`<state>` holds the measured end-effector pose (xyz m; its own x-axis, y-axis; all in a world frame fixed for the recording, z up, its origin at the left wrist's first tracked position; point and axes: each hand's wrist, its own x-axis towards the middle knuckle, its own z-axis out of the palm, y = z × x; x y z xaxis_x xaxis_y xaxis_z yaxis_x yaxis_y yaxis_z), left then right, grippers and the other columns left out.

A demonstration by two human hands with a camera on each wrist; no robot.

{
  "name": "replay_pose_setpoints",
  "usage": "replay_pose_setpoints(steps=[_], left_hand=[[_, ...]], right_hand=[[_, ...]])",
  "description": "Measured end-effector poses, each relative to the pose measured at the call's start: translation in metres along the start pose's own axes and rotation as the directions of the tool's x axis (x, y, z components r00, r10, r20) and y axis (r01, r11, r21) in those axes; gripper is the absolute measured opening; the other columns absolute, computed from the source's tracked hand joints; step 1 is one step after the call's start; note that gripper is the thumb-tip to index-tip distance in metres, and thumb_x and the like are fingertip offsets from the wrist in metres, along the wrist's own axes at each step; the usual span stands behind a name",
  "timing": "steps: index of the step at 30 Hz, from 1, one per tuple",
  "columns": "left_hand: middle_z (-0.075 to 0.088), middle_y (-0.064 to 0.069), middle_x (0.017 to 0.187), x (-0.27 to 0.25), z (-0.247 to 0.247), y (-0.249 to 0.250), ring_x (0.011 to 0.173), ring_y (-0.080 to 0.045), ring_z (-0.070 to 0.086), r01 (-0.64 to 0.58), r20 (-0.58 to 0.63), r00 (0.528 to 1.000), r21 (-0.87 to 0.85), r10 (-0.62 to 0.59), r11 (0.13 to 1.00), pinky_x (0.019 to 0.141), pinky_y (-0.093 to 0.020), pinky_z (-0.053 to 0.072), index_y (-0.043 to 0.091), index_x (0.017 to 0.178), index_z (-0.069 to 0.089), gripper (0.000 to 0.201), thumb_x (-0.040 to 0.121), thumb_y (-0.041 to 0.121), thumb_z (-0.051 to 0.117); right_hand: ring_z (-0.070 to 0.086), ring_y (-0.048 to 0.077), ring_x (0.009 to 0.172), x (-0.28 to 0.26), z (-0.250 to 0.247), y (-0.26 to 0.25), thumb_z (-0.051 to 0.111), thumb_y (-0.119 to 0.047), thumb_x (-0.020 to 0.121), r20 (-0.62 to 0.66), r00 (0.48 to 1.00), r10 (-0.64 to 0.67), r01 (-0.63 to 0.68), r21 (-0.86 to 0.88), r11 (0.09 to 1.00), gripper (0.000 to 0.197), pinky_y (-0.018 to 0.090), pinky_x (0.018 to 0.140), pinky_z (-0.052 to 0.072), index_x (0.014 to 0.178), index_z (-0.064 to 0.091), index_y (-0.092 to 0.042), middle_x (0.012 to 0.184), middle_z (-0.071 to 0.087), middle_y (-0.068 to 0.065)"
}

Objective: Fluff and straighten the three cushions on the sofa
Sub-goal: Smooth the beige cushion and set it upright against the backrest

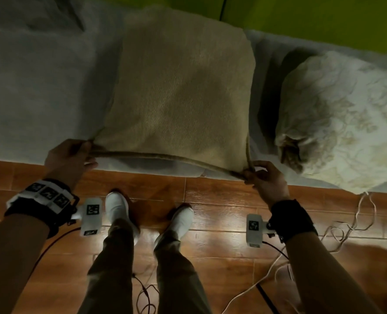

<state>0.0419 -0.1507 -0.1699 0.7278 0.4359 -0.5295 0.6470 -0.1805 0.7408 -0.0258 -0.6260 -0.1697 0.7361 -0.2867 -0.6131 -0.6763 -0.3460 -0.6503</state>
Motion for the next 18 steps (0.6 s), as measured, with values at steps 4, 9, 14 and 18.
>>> replay_pose_setpoints(steps=[4, 9, 14, 18], left_hand=[[0.07, -0.013, 0.081, 0.003, -0.005, -0.007, 0.062, -0.015, 0.069, 0.015, 0.033, 0.999, 0.186, -0.021, 0.982, 0.078, -0.037, 0.063, 0.014, 0.104, 0.067, 0.016, 0.097, 0.027, 0.063], [0.067, -0.007, 0.108, -0.001, -0.007, 0.016, 0.097, -0.029, 0.068, -0.152, 0.149, 0.985, 0.517, 0.086, 0.842, 0.087, -0.044, 0.056, 0.026, 0.123, 0.059, 0.034, 0.094, 0.045, 0.06], [0.029, -0.012, 0.155, -0.015, 0.012, 0.091, 0.139, -0.04, 0.033, -0.552, 0.277, 0.829, 0.538, 0.486, 0.637, 0.112, -0.057, 0.032, 0.027, 0.15, 0.032, 0.064, 0.094, 0.058, 0.041], [0.004, -0.009, 0.167, -0.026, 0.07, 0.139, 0.15, -0.037, 0.013, -0.766, 0.491, 0.608, 0.568, 0.625, 0.299, 0.117, -0.059, 0.021, 0.034, 0.158, 0.015, 0.068, 0.096, 0.058, 0.031]], right_hand=[[0.074, 0.013, 0.084, 0.001, 0.001, 0.001, 0.076, -0.031, 0.091, 0.031, 0.999, 0.03, -0.025, -0.149, 0.989, 0.032, 0.032, 0.076, 0.054, 0.119, 0.06, -0.029, 0.084, 0.078, -0.001], [0.061, 0.027, 0.121, -0.004, 0.01, -0.028, 0.058, -0.028, 0.101, -0.057, 0.998, 0.038, -0.049, -0.204, 0.978, 0.043, 0.03, 0.091, 0.046, 0.143, 0.051, -0.021, 0.136, 0.063, 0.01], [0.021, 0.027, 0.154, -0.01, 0.019, -0.113, 0.038, -0.05, 0.105, -0.081, 0.752, -0.654, 0.514, -0.55, 0.659, 0.057, 0.047, 0.122, 0.022, 0.155, 0.037, -0.025, 0.165, 0.031, 0.007], [0.008, 0.034, 0.157, 0.02, 0.053, -0.147, 0.037, -0.057, 0.103, 0.258, 0.571, -0.779, 0.696, -0.656, 0.293, 0.065, 0.062, 0.124, 0.011, 0.16, 0.026, -0.029, 0.17, 0.016, 0.007]])
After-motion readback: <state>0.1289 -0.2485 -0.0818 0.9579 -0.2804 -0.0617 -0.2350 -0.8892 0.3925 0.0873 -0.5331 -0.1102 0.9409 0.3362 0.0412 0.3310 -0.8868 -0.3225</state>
